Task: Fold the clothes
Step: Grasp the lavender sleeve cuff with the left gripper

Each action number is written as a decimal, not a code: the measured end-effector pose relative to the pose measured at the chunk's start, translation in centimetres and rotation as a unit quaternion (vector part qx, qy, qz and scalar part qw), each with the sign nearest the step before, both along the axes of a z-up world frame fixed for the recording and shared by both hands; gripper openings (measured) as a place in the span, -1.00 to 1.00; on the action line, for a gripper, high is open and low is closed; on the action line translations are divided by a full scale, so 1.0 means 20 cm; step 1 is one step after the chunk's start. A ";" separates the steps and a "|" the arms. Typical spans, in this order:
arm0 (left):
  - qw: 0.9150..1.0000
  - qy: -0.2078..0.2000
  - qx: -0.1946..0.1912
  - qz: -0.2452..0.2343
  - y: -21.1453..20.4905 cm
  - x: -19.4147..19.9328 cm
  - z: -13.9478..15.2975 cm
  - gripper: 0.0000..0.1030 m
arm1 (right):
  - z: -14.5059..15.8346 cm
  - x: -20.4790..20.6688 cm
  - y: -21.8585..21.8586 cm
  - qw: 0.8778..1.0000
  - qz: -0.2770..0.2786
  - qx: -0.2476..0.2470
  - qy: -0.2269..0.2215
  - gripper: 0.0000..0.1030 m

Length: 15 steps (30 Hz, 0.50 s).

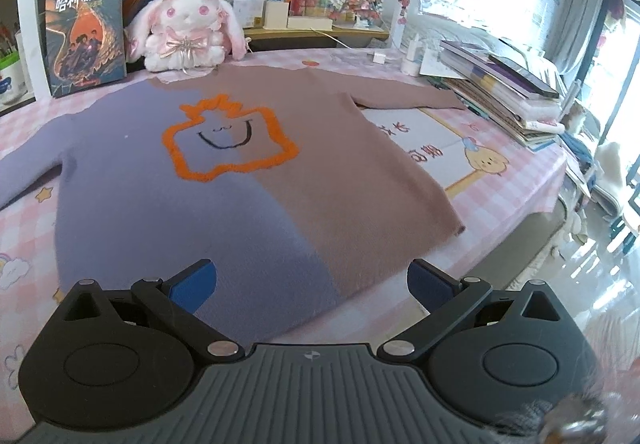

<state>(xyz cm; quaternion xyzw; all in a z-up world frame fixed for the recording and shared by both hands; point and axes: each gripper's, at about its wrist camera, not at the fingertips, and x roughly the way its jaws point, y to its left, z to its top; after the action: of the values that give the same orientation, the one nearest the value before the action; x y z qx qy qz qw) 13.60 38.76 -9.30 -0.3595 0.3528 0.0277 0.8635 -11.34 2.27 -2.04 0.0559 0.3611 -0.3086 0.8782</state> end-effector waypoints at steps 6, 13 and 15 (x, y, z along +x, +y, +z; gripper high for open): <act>0.998 -0.041 0.035 0.014 -0.15 -0.02 0.13 -0.94 | -0.03 0.11 -0.18 0.999 0.038 0.009 -0.013 0.99; 0.988 -0.111 0.104 -0.014 -0.64 -0.02 0.42 -0.94 | -0.05 0.23 -0.49 0.990 0.138 0.022 -0.021 0.99; 0.982 -0.136 0.128 -0.037 -0.83 -0.03 0.52 -0.94 | -0.03 0.25 -0.60 0.986 0.159 0.031 -0.026 0.99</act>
<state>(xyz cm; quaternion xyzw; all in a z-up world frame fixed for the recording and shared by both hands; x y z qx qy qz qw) 12.95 22.21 1.12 -0.2330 0.2390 -0.0087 0.9426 -6.28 -9.83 -2.64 0.0332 0.3522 -0.1519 0.9229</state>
